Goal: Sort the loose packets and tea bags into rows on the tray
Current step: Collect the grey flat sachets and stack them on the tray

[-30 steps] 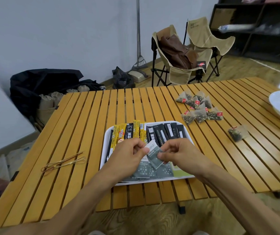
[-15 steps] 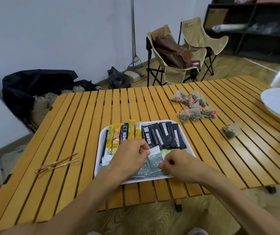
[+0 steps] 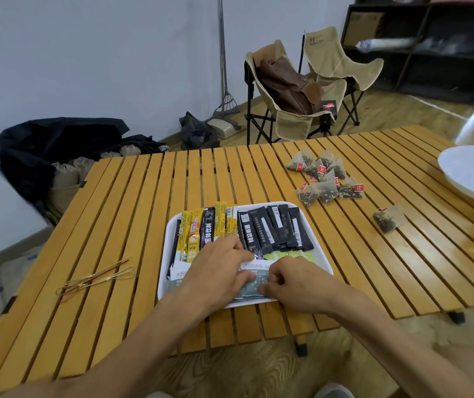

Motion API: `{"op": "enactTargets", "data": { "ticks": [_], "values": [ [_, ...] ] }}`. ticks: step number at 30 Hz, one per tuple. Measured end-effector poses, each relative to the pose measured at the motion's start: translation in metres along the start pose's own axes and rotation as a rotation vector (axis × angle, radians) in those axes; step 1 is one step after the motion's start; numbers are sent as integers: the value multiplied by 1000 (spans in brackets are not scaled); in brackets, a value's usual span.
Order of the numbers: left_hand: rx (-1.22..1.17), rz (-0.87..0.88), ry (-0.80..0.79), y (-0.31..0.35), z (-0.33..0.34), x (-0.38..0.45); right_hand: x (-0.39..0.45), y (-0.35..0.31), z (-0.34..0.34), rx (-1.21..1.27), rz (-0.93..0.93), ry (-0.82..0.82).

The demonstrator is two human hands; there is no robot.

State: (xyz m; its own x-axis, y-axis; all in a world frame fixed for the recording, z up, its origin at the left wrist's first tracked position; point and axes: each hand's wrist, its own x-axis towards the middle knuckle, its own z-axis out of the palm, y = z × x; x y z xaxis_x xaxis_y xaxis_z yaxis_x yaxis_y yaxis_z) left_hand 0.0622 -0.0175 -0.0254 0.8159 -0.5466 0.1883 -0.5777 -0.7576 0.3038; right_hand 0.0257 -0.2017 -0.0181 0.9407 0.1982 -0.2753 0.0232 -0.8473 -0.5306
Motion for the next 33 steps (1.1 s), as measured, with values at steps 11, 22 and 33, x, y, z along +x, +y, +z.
{"op": "enactTargets", "data": {
  "ticks": [11, 22, 33],
  "values": [
    [-7, -11, -17, -3, 1, -1, 3, 2, -8, 10, 159, 119],
    [12, -13, -37, -12, -1, -6, 8, -4, 0, 114, 144, 121],
    [45, 85, -31, -21, 8, -13, 5, -2, -5, 97, 155, 129]
  ]
}}
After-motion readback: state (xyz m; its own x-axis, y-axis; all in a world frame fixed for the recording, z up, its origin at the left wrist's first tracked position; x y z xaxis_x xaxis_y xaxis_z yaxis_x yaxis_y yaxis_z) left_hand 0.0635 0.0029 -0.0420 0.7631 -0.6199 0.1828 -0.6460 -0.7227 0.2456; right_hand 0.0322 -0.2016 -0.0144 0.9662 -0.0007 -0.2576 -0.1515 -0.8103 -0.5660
